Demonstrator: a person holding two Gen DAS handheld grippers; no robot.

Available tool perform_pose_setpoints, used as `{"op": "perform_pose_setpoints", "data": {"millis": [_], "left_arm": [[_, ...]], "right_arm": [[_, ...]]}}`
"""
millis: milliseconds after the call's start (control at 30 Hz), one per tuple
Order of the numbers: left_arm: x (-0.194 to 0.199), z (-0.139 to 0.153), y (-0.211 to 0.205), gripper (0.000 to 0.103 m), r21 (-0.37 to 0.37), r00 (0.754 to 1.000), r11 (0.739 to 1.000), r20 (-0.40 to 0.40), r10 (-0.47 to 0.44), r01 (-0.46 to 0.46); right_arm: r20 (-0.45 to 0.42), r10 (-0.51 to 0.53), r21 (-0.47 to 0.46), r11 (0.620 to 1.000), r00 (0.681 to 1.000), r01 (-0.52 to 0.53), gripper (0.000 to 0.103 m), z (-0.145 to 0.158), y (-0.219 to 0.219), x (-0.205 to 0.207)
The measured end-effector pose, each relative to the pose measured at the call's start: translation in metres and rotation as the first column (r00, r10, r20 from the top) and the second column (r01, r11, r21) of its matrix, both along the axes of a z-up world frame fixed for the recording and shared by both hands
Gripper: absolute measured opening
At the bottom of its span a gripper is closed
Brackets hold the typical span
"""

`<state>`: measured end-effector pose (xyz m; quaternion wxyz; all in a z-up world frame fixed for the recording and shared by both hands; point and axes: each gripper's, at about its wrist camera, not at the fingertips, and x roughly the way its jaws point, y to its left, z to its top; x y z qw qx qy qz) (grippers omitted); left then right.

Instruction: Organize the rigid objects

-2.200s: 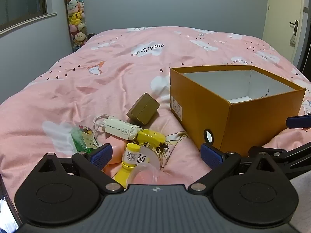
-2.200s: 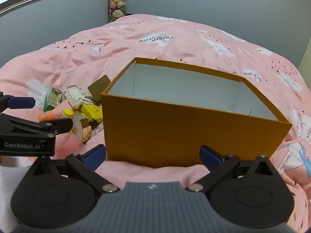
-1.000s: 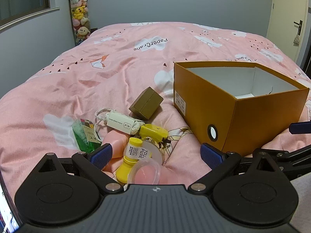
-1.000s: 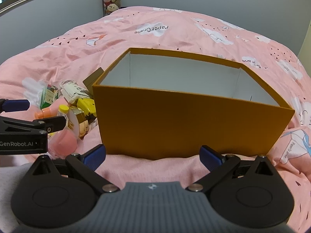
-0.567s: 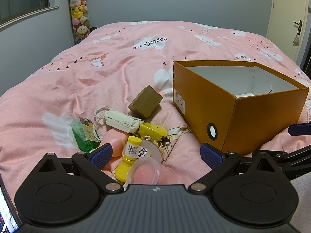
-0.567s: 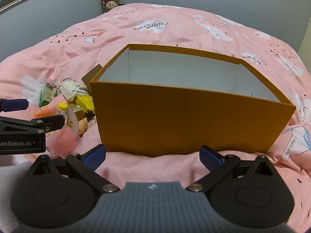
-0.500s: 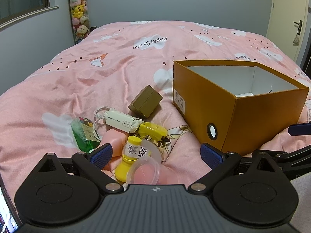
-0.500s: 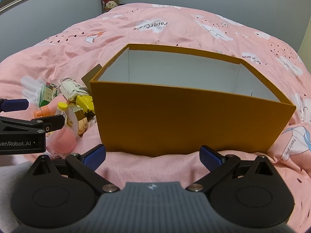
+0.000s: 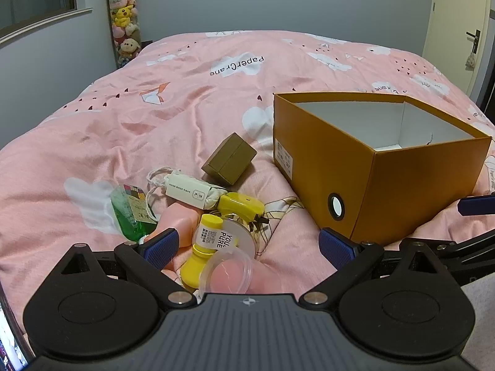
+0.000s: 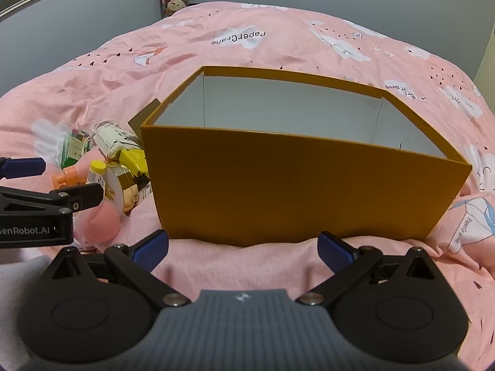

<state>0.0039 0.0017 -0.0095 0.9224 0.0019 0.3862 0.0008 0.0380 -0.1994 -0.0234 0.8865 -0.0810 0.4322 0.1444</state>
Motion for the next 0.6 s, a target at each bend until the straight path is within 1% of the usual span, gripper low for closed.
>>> {"op": "perform_pose_setpoints", "data": {"millis": [367,467,533,600], "left_arm": [[0.000,-0.001,0.002,0.103,-0.009,1.000,1.000,-0.009,0.007,-0.007],[0.000,0.001,0.006,0.103,-0.011,1.000,1.000,-0.019,0.016,-0.016],[-0.001,0.002,0.011,0.103,-0.028,1.000,1.000,-0.022,0.011,-0.012],[-0.002,0.004,0.019,0.103,-0.060,0.999,0.998,-0.035,0.003,-0.005]], "right_arm": [[-0.013,0.006,-0.005,1.000,1.000,-0.006,0.100,-0.002,0.001,0.001],[-0.029,0.027,0.009,1.000,0.999,-0.027,0.100,-0.002,0.001,0.002],[-0.030,0.044,0.011,0.999,0.999,-0.044,0.100,0.000,0.002,0.003],[-0.020,0.069,0.016,0.998,0.997,-0.069,0.100,0.004,0.004,0.003]]}}
